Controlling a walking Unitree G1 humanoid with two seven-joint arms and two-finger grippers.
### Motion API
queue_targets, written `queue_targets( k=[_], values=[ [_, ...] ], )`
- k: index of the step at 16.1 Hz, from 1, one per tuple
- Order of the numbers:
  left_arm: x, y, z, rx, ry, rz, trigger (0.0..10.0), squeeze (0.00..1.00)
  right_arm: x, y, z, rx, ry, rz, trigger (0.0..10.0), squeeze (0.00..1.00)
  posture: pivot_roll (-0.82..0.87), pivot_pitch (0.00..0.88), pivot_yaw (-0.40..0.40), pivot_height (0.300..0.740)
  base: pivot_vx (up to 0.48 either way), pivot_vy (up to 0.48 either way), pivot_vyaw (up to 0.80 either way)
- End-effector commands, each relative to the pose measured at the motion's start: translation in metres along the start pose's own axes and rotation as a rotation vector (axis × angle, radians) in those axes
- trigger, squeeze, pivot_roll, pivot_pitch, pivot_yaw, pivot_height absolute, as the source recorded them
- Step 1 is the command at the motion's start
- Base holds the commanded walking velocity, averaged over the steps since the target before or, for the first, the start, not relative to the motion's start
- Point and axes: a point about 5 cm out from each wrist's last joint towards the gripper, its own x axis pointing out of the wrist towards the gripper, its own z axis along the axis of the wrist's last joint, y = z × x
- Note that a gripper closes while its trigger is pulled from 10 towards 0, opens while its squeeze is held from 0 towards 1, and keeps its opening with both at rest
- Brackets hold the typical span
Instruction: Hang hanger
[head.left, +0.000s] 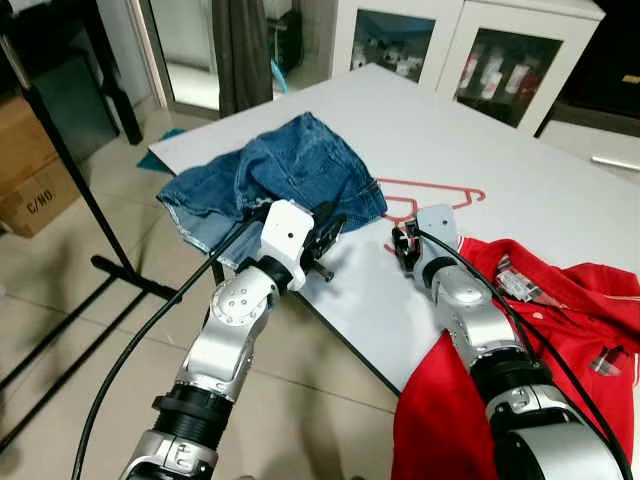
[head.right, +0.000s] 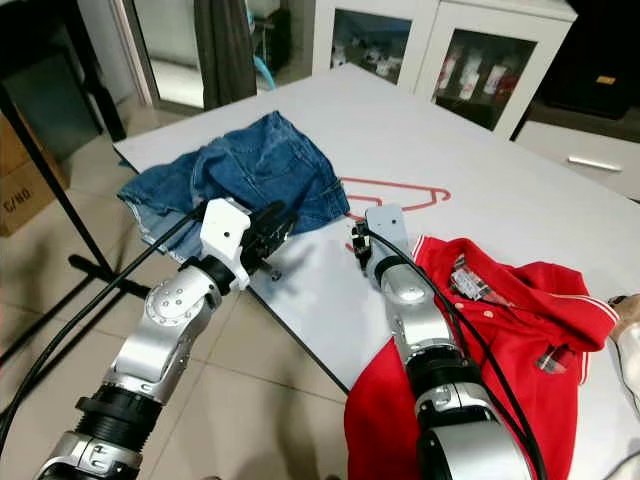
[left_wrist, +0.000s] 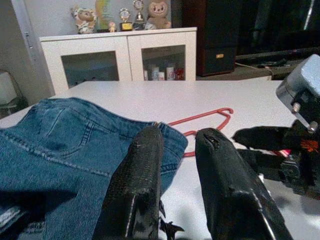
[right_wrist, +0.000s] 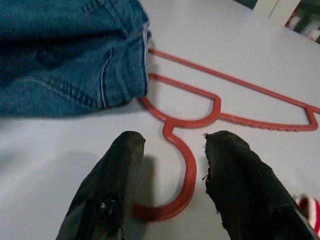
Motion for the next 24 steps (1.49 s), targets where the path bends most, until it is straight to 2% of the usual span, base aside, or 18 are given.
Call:
queue_targets(
  k=[1, 6, 9, 24],
  values=[
    [0.001, -0.004, 0.004, 0.001, -0.016, -0.002, 10.0, 0.0, 0.001, -0.003, 0.0, -0.016, 0.001, 0.001, 10.0, 0.0, 0.14, 0.085, -0.084, 0.74, 0.0, 0.0, 0.0],
    [0.001, -0.01, 0.003, -0.014, -0.016, -0.017, 10.0, 0.0, 0.004, -0.017, 0.001, 0.034, 0.008, -0.095, 10.0, 0.0, 0.12, 0.093, -0.087, 0.74, 0.0, 0.0, 0.0],
    [0.002, -0.012, 0.003, -0.013, -0.017, -0.027, 10.0, 0.0, 0.002, -0.021, -0.002, 0.049, 0.003, -0.106, 10.0, 0.0, 0.12, 0.092, -0.082, 0.74, 0.0, 0.0, 0.0],
    [0.005, -0.009, 0.004, -0.023, -0.01, -0.006, 10.0, 0.0, 0.003, -0.017, -0.002, 0.065, -0.013, -0.08, 10.0, 0.0, 0.12, 0.086, -0.079, 0.74, 0.0, 0.0, 0.0]
  ],
)
